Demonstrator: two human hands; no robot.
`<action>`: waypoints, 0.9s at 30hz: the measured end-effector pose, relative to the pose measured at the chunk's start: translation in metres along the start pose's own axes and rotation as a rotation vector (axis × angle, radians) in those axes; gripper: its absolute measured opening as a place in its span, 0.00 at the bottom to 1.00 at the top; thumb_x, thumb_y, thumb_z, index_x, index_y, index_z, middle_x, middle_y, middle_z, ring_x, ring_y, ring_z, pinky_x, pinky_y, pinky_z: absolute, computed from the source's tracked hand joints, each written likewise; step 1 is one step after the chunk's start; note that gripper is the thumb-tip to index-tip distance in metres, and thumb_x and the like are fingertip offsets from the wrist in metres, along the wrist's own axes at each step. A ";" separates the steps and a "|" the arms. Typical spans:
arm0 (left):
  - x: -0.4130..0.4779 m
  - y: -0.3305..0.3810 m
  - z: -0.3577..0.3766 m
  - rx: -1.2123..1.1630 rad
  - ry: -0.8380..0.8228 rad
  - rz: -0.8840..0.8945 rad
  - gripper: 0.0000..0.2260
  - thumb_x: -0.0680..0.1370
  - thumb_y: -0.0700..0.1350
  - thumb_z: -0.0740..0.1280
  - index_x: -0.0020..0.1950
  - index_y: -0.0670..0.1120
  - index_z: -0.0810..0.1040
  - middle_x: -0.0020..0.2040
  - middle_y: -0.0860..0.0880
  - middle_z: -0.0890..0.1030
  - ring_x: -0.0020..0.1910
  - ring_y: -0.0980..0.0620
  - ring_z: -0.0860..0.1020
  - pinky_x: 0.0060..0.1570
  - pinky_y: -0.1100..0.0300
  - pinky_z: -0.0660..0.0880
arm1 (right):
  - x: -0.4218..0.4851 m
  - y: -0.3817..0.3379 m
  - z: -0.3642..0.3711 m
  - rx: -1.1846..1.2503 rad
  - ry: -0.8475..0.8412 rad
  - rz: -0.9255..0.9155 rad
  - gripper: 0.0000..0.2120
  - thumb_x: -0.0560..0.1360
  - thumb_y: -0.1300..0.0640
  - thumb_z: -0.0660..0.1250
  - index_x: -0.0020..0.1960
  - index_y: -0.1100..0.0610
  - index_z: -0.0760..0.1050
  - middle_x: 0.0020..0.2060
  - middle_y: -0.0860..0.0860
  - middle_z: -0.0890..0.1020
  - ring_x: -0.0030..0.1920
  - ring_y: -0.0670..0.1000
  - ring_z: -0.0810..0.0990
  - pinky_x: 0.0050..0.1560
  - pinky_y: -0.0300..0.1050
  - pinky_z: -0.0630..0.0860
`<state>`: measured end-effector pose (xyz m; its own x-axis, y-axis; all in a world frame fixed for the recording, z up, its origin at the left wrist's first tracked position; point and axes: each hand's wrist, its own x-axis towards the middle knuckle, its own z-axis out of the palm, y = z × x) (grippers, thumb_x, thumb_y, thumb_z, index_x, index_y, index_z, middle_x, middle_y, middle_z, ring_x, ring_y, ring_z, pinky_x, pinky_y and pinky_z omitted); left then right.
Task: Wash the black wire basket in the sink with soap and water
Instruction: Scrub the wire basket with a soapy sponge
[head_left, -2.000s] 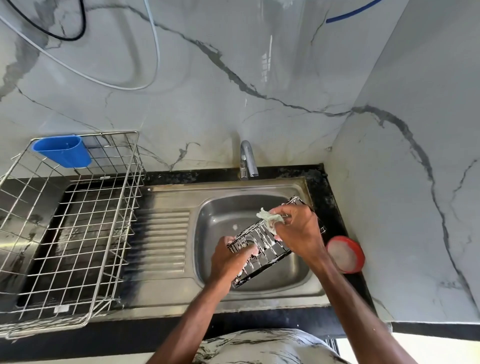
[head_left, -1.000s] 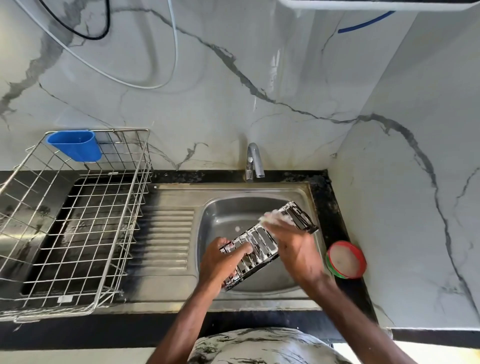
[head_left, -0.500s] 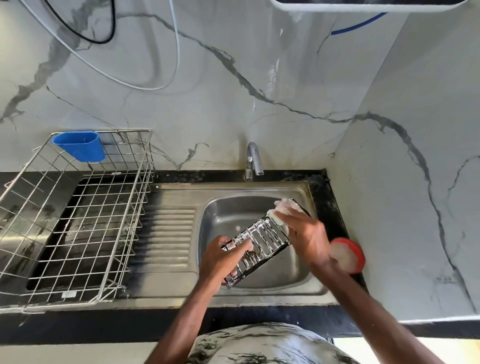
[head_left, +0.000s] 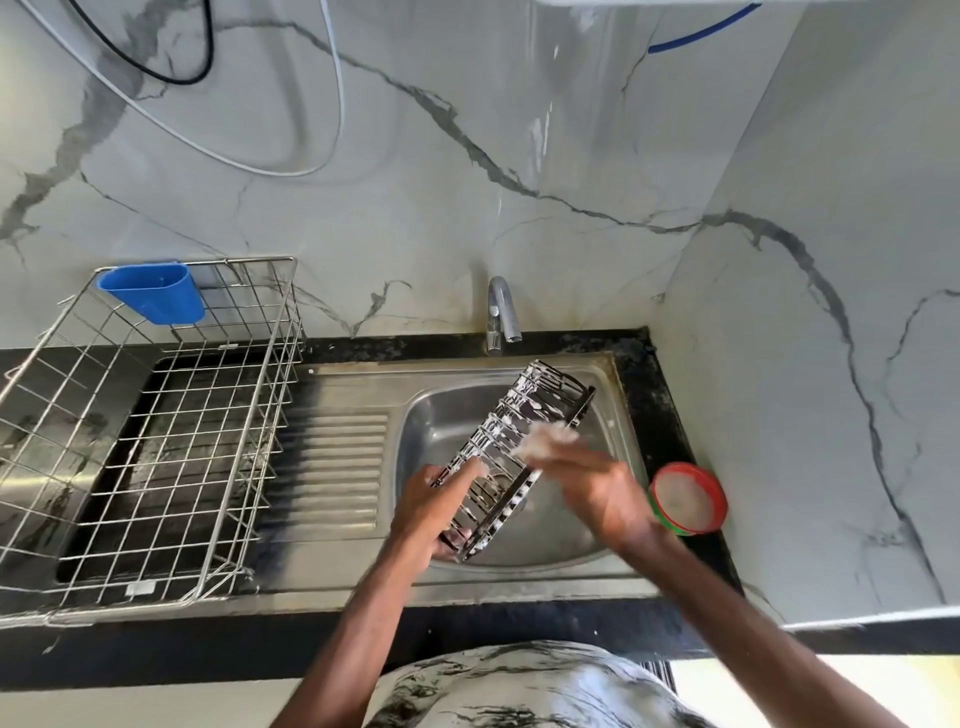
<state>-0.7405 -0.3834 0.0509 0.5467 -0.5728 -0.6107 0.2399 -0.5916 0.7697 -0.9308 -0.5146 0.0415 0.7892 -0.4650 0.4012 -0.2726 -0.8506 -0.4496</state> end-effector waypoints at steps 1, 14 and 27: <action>0.002 0.000 -0.002 0.019 0.021 -0.005 0.34 0.72 0.61 0.76 0.73 0.50 0.70 0.58 0.49 0.77 0.47 0.53 0.79 0.33 0.58 0.79 | 0.007 0.012 -0.008 -0.047 0.046 0.035 0.19 0.77 0.64 0.60 0.62 0.53 0.83 0.64 0.51 0.82 0.64 0.52 0.81 0.57 0.55 0.82; -0.006 0.027 0.005 0.035 0.021 0.001 0.35 0.74 0.67 0.72 0.74 0.48 0.72 0.64 0.48 0.77 0.47 0.52 0.80 0.32 0.52 0.84 | 0.008 -0.036 0.011 0.006 -0.060 -0.166 0.23 0.73 0.65 0.59 0.64 0.53 0.82 0.64 0.52 0.82 0.65 0.52 0.80 0.58 0.52 0.81; -0.002 0.022 0.003 0.132 0.023 0.015 0.30 0.70 0.65 0.77 0.66 0.52 0.76 0.51 0.52 0.80 0.35 0.51 0.84 0.29 0.63 0.77 | 0.029 -0.013 -0.015 -0.150 0.187 -0.100 0.17 0.80 0.62 0.57 0.51 0.59 0.86 0.58 0.59 0.84 0.57 0.60 0.84 0.43 0.51 0.85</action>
<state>-0.7387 -0.3966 0.0689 0.5678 -0.5697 -0.5941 0.1253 -0.6535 0.7464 -0.9126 -0.5202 0.0708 0.7044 -0.4021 0.5849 -0.2876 -0.9151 -0.2826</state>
